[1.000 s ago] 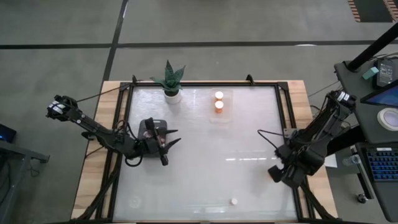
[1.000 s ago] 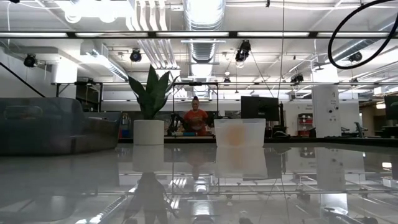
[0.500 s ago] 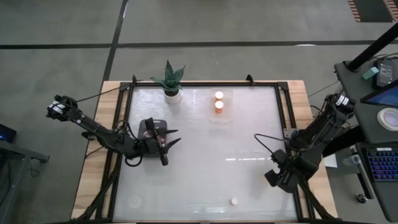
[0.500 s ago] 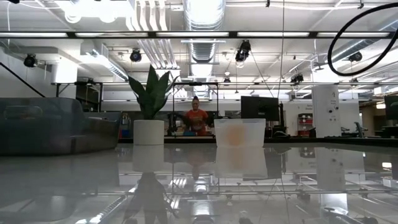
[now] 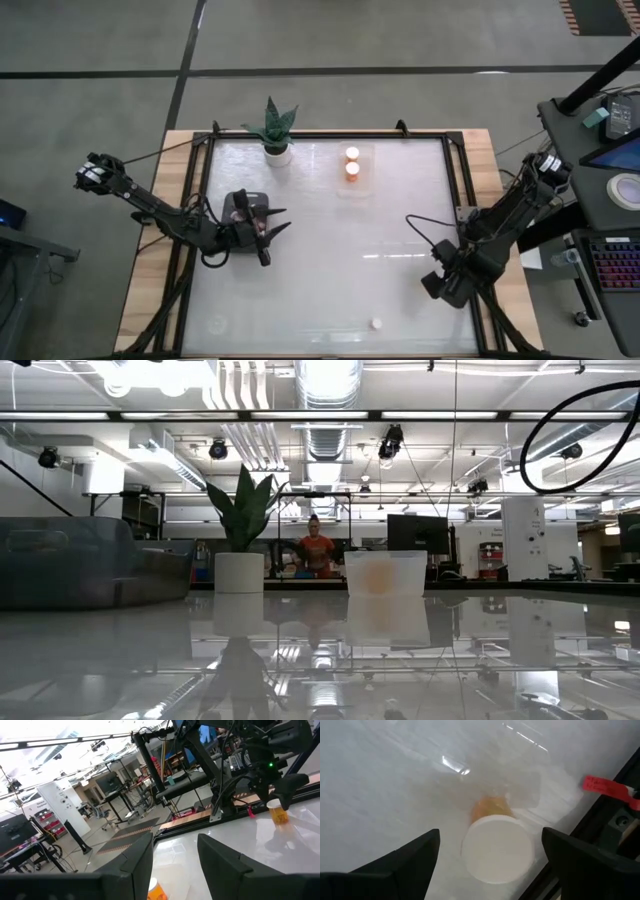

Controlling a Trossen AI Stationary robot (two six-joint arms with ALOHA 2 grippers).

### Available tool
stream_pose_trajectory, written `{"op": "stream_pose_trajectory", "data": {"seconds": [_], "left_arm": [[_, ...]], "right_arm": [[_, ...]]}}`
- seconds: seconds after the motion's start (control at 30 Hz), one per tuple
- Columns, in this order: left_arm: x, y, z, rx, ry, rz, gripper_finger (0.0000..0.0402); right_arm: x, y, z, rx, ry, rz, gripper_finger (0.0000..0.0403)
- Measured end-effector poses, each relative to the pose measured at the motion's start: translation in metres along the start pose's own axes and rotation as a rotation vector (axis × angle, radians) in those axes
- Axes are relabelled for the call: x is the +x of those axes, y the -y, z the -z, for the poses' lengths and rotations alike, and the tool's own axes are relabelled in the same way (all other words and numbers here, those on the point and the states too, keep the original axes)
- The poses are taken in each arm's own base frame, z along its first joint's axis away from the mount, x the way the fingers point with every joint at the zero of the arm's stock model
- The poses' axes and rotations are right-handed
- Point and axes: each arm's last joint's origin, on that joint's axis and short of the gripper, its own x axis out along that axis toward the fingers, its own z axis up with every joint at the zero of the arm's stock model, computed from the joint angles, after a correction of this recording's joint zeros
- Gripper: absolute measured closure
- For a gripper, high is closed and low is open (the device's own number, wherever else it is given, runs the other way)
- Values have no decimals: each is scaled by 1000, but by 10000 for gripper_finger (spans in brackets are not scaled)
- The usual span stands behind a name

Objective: Pick and place medicine bottles into bin by pill shape (circle, oval)
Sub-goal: Put the big orange pill bottle into the transparent bin

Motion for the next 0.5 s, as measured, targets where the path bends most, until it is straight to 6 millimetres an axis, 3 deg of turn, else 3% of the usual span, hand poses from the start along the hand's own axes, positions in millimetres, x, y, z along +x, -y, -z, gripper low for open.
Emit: {"op": "stream_pose_trajectory", "data": {"seconds": [0.2,0.5], "left_arm": [[0,0,0,1,0,0,262],[0,0,0,1,0,0,262]], "right_arm": [[0,-1,0,7,-10,-2,82],[0,-1,0,26,-16,-7,173]]}}
